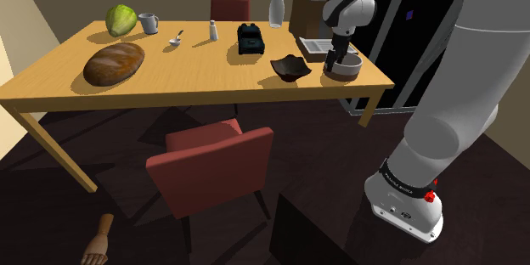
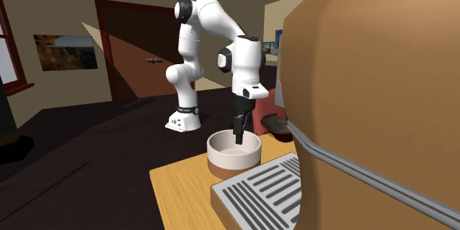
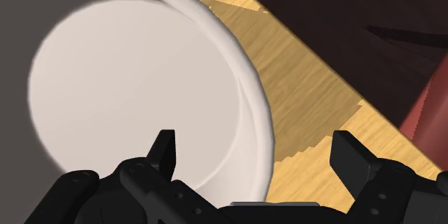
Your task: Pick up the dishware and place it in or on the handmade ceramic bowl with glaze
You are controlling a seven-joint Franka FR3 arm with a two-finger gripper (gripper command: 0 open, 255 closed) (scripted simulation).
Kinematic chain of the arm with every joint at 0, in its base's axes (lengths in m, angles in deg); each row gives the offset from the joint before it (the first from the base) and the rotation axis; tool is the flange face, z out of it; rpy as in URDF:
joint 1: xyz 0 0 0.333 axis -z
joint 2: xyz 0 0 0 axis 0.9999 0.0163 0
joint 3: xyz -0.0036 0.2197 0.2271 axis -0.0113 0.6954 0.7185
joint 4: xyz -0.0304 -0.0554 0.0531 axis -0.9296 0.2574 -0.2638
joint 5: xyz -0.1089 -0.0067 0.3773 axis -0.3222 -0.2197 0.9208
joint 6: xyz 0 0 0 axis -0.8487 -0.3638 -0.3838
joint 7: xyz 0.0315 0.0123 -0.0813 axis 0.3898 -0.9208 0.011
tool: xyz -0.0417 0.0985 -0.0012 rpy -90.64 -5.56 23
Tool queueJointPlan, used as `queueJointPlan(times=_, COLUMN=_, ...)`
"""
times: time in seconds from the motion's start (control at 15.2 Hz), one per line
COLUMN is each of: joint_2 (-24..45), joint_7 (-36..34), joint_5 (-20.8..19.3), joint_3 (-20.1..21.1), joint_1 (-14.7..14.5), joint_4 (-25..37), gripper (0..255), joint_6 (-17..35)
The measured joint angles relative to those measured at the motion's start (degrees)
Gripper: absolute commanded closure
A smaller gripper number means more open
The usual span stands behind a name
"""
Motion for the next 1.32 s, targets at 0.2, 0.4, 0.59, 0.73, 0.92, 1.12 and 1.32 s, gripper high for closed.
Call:
queueJointPlan(times=0.2, joint_2=0.62, joint_7=0.27, joint_5=0.4, joint_3=0.12, joint_1=0.11, joint_4=-0.22, gripper=0, joint_6=0.79)
queueJointPlan(times=0.4, joint_2=0.77, joint_7=0.33, joint_5=0.49, joint_3=0.15, joint_1=0.14, joint_4=-0.2, gripper=0, joint_6=0.91)
queueJointPlan(times=0.59, joint_2=0.79, joint_7=0.33, joint_5=0.5, joint_3=0.15, joint_1=0.14, joint_4=-0.19, gripper=255, joint_6=0.92)
queueJointPlan(times=0.73, joint_2=0.77, joint_7=0.33, joint_5=0.5, joint_3=0.16, joint_1=0.13, joint_4=-0.18, gripper=255, joint_6=0.92)
queueJointPlan(times=0.92, joint_2=0.72, joint_7=0.32, joint_5=0.49, joint_3=0.18, joint_1=0.11, joint_4=-0.17, gripper=255, joint_6=0.89)
queueJointPlan(times=1.12, joint_2=0.74, joint_7=0.34, joint_5=0.51, joint_3=0.18, joint_1=0.12, joint_4=-0.13, gripper=255, joint_6=0.86)
queueJointPlan(times=1.32, joint_2=0.09, joint_7=0.08, joint_5=0.06, joint_3=0.01, joint_1=0.04, joint_4=-0.02, gripper=255, joint_6=0.1)
